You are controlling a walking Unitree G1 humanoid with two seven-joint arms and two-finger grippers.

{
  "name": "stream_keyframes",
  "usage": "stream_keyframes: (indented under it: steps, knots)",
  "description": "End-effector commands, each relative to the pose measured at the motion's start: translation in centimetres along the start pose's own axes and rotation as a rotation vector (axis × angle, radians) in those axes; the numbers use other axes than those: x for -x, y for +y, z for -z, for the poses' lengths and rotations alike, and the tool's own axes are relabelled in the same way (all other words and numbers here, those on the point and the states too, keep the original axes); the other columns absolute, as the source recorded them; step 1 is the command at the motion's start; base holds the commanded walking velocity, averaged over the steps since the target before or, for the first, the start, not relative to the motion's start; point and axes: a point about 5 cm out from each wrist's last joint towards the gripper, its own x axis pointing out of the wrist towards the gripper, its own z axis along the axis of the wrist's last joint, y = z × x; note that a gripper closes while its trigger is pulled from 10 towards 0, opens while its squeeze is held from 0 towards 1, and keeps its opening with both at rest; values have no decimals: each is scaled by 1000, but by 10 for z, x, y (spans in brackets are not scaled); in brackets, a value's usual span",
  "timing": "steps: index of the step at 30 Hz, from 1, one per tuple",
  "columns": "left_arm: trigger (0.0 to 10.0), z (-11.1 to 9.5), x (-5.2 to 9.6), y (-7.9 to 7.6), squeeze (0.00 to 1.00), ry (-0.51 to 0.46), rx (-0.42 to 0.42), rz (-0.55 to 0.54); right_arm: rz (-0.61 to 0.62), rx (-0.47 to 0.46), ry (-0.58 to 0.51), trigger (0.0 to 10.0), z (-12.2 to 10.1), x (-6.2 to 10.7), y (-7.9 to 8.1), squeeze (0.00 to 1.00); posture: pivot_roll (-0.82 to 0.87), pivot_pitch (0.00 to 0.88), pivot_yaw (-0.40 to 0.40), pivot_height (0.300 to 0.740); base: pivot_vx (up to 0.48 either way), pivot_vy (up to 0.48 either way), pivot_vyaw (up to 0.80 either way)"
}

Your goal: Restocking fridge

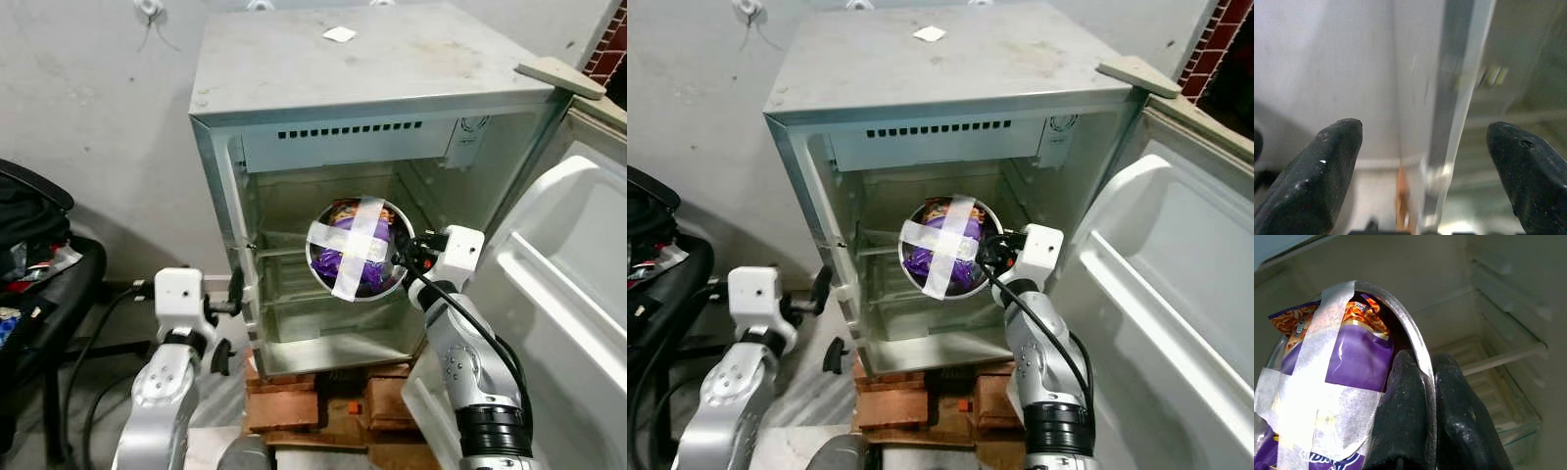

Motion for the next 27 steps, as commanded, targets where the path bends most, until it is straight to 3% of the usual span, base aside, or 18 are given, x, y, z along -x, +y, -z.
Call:
stream_keyframes:
  steps: [1,7,16,27]
  knots:
    - [10000,2,5,-1,0,41,-9,12,21,-44,-39,10000,-10,-8,4,0,143,76,-24,740,0,0,0]
    - [10000,0,15,-1,0,58,-23,10,149,-15,-1,10000,-7,-21,-8,0,170,112,-29,740,0,0,0]
    - [10000,-9,37,-3,0,88,-22,4,203,-48,-40,10000,-22,-47,-1,0,209,199,-49,740,0,0,0]
    - [10000,-18,68,-8,0,104,-6,-6,223,-105,-62,10000,-25,-58,2,0,257,305,-71,740,0,0,0]
